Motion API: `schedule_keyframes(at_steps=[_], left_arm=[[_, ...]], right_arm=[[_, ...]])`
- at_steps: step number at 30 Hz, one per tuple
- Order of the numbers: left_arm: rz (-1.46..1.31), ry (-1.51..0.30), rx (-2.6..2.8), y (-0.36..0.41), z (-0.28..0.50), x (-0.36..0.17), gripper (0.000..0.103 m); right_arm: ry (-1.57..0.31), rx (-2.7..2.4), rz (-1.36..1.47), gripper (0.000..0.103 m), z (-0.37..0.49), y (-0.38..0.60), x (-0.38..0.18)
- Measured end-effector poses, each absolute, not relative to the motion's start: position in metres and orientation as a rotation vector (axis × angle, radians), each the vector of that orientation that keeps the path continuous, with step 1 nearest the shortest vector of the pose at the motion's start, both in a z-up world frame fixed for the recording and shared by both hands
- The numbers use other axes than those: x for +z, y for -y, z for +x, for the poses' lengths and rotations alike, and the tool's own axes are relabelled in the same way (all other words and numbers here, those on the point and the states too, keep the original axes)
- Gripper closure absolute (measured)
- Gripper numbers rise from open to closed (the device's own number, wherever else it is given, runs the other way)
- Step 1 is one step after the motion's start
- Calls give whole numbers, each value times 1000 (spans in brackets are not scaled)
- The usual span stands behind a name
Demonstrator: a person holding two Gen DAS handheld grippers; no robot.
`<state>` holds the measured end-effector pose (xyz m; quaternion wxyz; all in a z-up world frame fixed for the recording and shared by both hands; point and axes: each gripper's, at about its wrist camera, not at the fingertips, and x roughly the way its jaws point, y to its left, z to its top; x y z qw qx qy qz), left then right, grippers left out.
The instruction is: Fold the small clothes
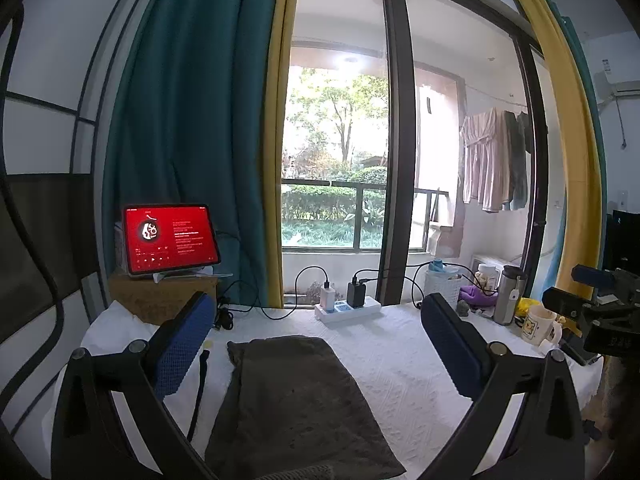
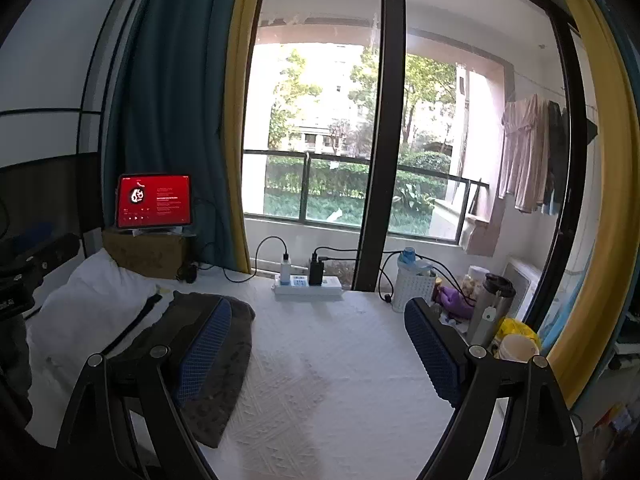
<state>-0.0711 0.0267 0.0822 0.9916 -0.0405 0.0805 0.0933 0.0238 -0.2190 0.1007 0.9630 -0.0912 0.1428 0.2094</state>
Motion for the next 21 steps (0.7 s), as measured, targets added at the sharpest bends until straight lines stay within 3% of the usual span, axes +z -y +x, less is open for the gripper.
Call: schedule_keyframes(at_steps=[21], left_arm=[[-71,-183,179,-18,-70,80,1]], right_arm=[[-318,417,-172,13,28,218,93]])
